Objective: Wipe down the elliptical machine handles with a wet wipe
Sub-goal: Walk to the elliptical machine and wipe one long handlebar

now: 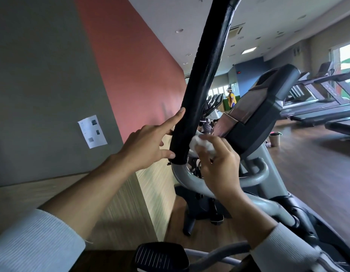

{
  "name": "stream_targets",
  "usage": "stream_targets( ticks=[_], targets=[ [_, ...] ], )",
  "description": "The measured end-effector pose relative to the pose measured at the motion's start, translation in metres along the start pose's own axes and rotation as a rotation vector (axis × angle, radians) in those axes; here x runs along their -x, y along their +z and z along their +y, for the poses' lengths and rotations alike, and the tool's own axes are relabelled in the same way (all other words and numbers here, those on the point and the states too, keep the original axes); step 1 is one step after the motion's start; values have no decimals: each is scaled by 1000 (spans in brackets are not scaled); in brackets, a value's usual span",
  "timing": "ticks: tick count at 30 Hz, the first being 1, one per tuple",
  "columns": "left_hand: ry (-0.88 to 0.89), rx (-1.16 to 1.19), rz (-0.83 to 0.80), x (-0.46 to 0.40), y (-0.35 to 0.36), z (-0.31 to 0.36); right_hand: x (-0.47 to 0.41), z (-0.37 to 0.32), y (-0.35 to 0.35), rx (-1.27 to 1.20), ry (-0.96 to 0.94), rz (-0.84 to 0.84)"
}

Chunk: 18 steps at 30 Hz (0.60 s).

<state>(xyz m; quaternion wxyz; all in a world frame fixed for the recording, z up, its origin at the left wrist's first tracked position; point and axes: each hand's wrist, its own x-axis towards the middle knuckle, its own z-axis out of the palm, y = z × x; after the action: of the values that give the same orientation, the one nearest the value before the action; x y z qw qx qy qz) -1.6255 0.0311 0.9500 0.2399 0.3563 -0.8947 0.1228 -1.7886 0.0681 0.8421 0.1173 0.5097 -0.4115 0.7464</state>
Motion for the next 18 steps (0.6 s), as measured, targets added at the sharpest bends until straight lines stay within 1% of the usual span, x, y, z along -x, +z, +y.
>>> stream_targets(
  ticks=[3, 6, 8, 9, 11, 13, 15, 18],
  targets=[
    [-11, -3, 1, -1, 0, 1, 0, 2, 9, 1, -16, -93],
    [-22, -6, 6, -1, 0, 2, 14, 11, 4, -61, -67, -269],
    [-28, -6, 1, 0, 0, 4, 20, 17, -4, -73, -44, -391],
    [-31, -11, 2, 0, 0, 5, 19, 19, -7, -74, -31, -409],
    [-39, -18, 1, 2, 0, 7, 12, 20, -11, -90, -2, -353],
    [-45, -26, 4, 3, 0, 9, -3, 17, -10, -95, 39, -219],
    [-53, -42, 12, 4, 1, 11, -19, 12, -7, -105, 54, -123],
    [-80, -61, 20, 4, 1, 14, -25, 6, 0, -122, 70, -115]
  ],
)
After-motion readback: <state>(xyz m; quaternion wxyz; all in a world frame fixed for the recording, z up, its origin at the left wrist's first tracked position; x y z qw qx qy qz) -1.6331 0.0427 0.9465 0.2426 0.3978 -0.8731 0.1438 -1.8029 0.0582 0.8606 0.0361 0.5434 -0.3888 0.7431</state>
